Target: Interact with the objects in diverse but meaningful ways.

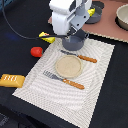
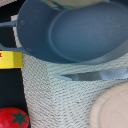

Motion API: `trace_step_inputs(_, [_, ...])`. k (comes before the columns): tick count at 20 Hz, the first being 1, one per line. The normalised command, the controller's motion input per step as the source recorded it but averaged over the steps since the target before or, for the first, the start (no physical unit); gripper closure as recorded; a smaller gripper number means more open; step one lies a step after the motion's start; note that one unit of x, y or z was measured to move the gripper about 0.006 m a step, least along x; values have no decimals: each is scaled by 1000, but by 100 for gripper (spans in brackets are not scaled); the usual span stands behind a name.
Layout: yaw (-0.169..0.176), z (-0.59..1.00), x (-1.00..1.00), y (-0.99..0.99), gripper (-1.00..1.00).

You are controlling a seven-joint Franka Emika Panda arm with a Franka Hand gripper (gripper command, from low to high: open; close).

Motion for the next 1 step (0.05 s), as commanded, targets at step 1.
trace_step_inputs(1, [0,0,0,0,-100])
